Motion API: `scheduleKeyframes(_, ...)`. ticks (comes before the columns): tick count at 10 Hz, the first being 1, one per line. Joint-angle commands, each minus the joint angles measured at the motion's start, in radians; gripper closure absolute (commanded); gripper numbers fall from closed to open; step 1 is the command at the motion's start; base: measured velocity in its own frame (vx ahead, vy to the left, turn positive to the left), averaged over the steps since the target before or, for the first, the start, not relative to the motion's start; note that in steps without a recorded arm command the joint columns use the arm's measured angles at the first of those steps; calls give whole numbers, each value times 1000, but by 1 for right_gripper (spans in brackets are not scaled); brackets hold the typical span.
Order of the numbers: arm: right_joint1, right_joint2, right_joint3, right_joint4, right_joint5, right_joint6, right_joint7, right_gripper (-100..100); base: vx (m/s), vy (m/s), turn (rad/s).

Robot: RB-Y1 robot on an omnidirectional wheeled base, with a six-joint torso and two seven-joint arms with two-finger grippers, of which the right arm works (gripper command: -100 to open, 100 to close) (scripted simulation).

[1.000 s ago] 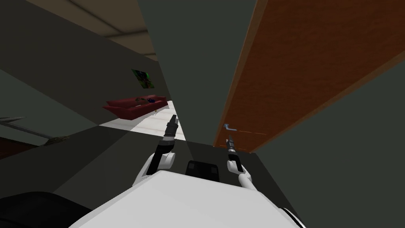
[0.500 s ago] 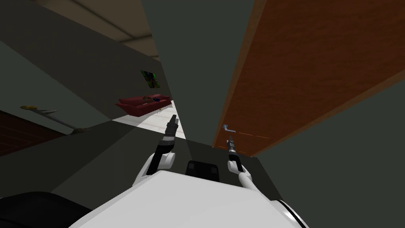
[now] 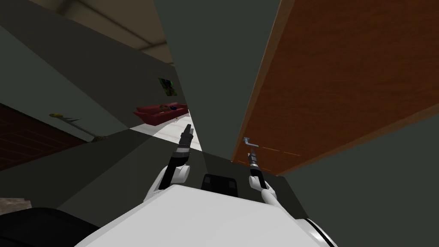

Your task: Pull the door open

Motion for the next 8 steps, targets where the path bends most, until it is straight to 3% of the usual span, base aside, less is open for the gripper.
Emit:
scheduleKeyframes(1,21,-35,-10,10,-13,-18,-32,-100,135,65,201)
scheduleKeyframes(2,27,-44,-12,14,-17,-23,-41,-100,185,69,190)
scheduleKeyframes(5,58,-97,-26,36,-37,-55,-93,-100,200,10,149)
scheduleKeyframes(6,58,-97,-26,36,-37,-55,-93,-100,136,-19,31)
scheduleKeyframes(7,70,-118,-31,44,-44,-68,-113,-100,166,-11,116)
scheduleKeyframes(8,70,-118,-31,44,-44,-68,-113,-100,136,-27,69)
